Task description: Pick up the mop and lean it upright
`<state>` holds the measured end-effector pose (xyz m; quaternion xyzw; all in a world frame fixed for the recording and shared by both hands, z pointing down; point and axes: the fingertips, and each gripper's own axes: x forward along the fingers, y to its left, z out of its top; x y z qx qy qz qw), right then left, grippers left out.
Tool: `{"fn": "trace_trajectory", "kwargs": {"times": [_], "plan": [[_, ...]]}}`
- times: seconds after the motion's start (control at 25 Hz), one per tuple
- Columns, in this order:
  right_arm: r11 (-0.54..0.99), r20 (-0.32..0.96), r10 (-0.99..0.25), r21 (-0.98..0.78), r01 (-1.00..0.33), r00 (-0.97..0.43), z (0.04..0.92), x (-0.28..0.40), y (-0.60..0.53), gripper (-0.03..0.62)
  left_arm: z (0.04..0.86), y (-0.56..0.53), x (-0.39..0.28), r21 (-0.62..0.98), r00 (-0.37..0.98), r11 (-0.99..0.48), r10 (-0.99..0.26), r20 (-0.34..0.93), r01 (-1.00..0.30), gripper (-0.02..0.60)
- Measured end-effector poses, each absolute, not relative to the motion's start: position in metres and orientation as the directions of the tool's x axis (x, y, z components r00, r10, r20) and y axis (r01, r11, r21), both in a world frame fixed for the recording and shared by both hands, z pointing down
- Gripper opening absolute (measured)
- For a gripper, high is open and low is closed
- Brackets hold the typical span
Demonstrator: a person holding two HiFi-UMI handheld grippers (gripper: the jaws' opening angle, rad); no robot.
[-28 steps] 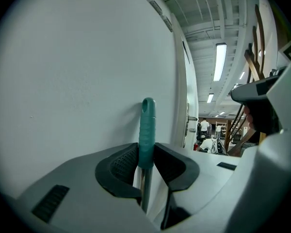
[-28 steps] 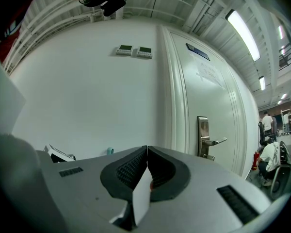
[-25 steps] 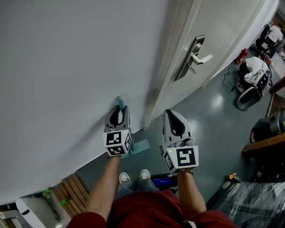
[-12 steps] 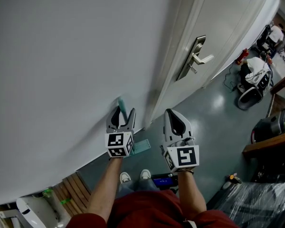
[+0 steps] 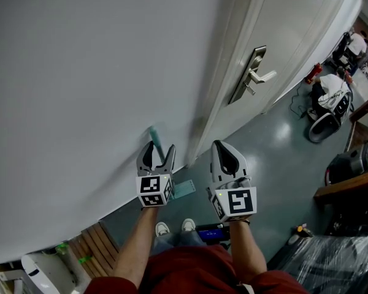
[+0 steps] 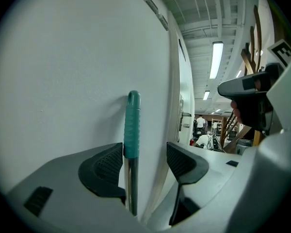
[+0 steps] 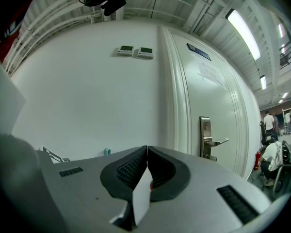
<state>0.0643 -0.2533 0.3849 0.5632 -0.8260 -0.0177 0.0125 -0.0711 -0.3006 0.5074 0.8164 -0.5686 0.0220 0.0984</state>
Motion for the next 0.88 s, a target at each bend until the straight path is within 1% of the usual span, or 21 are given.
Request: {"fn": "trace_trajectory", "kwargs": {"times": [0.28,0.52,0.68,0.88], "plan": [[0.368,0.0,-0.93,0.039,-0.929,-0.368,0.385,0.062,-0.252,0.017,0.503,-0.289,-0.074,0.128,0.341,-0.324,-0.93,0.139,-0.937,0.316],[0.371,-0.006,-0.929,0.038,-0.928,-0.371,0.385,0.061,-0.25,0.017,0.473,-0.269,-0.072,0.116,0.353,-0.344,-0.933,0.067,-0.932,0.317],[0.373,-0.003,-0.928,0.034,-0.927,-0.374,0.386,0.06,-0.248,0.017,0.445,-0.252,-0.067,0.087,0.382,-0.379,-0.924,0.015,-0.921,0.316],[0.371,-0.009,-0.928,0.028,-0.928,-0.372,0.386,0.061,-0.247,0.017,0.415,-0.236,-0.069,0.041,0.38,-0.381,-0.925,-0.033,-0.924,0.316]]}}
